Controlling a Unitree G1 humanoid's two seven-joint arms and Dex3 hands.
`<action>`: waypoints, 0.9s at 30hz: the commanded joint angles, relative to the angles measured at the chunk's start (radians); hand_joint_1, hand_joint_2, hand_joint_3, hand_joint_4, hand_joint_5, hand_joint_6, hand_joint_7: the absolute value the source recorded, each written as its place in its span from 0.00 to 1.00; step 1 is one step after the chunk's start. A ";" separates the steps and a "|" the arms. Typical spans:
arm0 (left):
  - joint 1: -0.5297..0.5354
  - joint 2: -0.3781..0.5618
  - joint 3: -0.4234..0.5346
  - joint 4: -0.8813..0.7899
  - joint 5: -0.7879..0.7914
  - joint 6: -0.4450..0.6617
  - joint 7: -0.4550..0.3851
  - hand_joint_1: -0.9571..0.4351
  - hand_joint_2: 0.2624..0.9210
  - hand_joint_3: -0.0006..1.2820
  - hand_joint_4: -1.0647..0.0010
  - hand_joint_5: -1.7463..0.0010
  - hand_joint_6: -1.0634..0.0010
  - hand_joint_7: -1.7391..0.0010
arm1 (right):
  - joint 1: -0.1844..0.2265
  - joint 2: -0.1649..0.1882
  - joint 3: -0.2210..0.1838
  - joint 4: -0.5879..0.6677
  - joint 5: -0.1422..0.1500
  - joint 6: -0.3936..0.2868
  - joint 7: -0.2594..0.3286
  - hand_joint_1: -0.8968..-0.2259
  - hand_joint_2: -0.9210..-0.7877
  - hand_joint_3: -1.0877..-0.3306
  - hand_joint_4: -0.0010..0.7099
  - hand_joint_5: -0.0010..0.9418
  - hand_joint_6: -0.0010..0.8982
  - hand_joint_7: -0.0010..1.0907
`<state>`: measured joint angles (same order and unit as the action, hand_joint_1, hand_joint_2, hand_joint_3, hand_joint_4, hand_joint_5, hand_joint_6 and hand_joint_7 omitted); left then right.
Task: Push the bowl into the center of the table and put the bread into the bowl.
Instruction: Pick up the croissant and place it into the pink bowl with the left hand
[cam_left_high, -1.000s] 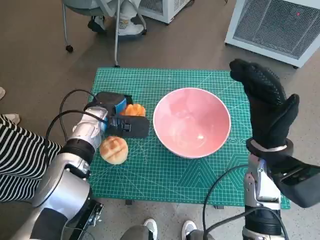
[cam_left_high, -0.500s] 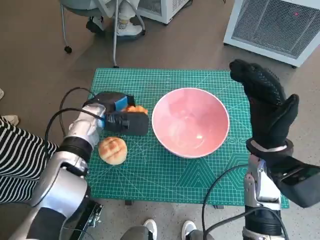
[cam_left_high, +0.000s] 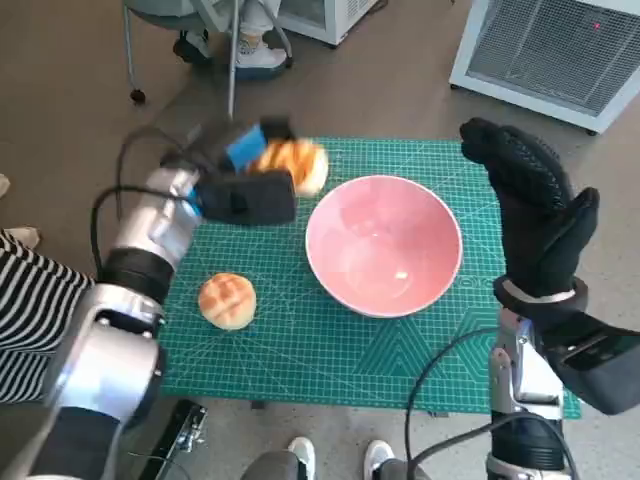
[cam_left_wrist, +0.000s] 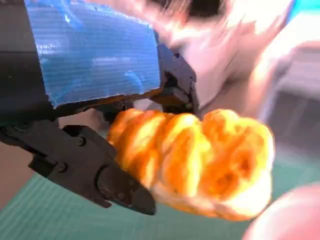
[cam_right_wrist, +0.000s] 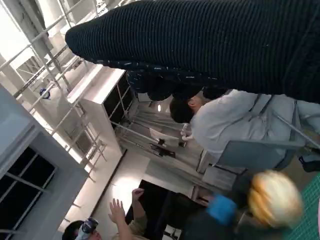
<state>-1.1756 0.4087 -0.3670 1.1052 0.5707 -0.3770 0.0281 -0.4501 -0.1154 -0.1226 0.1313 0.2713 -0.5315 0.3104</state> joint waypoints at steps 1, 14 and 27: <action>0.037 0.010 0.026 -0.128 -0.028 -0.060 0.016 0.69 1.00 0.03 0.33 0.36 0.38 0.34 | 0.020 -0.007 -0.002 0.010 0.006 0.009 0.013 0.29 0.00 0.51 0.33 0.00 0.16 0.34; 0.144 -0.019 -0.003 -0.298 -0.019 -0.156 -0.039 0.69 1.00 0.02 0.30 0.39 0.38 0.33 | 0.025 -0.011 -0.010 0.009 0.013 0.005 0.026 0.30 0.00 0.51 0.33 0.00 0.16 0.34; 0.174 -0.093 -0.062 -0.255 -0.009 -0.215 -0.108 0.56 1.00 0.11 0.48 0.51 0.46 0.25 | 0.038 -0.015 -0.014 -0.004 0.009 0.003 0.029 0.30 0.00 0.51 0.33 0.00 0.16 0.34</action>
<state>-1.0014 0.3356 -0.4113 0.8188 0.5509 -0.5628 -0.0696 -0.4428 -0.1216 -0.1341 0.1308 0.2759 -0.5352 0.3341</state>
